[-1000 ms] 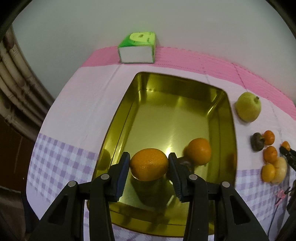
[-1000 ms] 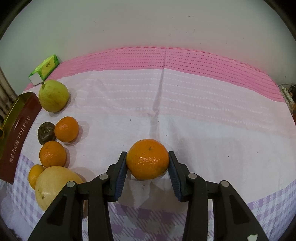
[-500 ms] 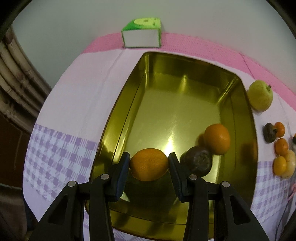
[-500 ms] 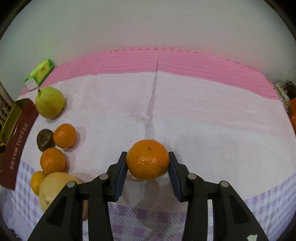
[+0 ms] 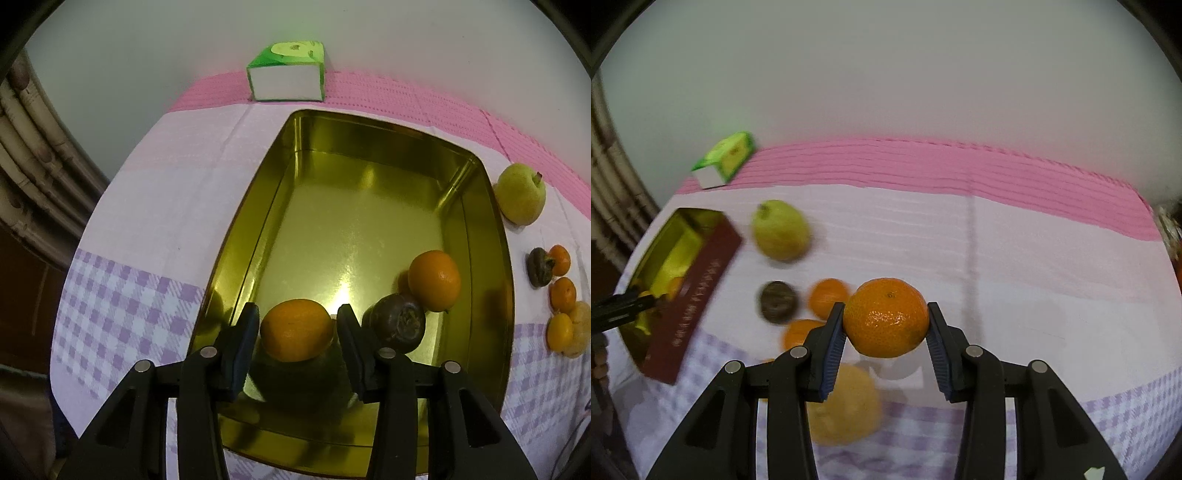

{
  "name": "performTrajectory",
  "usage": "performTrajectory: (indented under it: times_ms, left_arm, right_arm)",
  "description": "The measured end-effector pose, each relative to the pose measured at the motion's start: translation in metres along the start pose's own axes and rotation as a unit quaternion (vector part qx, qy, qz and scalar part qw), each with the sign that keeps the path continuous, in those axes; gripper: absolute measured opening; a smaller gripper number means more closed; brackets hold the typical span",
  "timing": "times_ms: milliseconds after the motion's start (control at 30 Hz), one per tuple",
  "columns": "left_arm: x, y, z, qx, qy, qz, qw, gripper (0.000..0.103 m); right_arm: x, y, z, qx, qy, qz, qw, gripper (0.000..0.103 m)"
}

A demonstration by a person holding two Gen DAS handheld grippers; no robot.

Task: Organize fruits
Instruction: 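Place the yellow orange in the tray with the left tool while right carries tangerine toward it, then lower the tangerine into the tin tray and open the right tool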

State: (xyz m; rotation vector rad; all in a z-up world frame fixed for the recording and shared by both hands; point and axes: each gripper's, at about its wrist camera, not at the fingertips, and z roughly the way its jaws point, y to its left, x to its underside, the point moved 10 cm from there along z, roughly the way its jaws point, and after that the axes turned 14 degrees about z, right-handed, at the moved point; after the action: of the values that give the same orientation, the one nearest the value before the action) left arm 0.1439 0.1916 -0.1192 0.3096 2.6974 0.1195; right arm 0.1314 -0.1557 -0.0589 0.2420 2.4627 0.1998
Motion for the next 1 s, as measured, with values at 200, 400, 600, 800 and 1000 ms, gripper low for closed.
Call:
performTrajectory:
  times_ms: [200,400,600,800,1000]
  left_arm:
    - [-0.002,0.002,-0.012,-0.001,-0.016,0.0,0.9999,0.064]
    - [-0.009,0.008,-0.036,-0.019,-0.048,-0.005,0.9986,0.065]
    - [-0.01,0.033,-0.067,-0.051,-0.084,-0.027,0.9948,0.073]
    - [0.01,0.062,-0.076,-0.072,-0.075,-0.062,0.9926,0.075]
    - [0.023,0.089,-0.079,-0.074,-0.073,-0.111,0.9884,0.075]
  right_arm:
    - [0.01,0.055,-0.001,-0.035,0.01,-0.038,0.999,0.039]
    - [0.029,0.096,0.005,-0.061,0.026,-0.068,0.995,0.039]
    - [0.045,0.141,0.01,-0.088,0.041,-0.104,0.99,0.039]
    - [0.063,0.193,0.01,-0.122,0.057,-0.149,0.98,0.039]
    - [0.086,0.238,0.018,-0.139,0.079,-0.197,0.967,0.039]
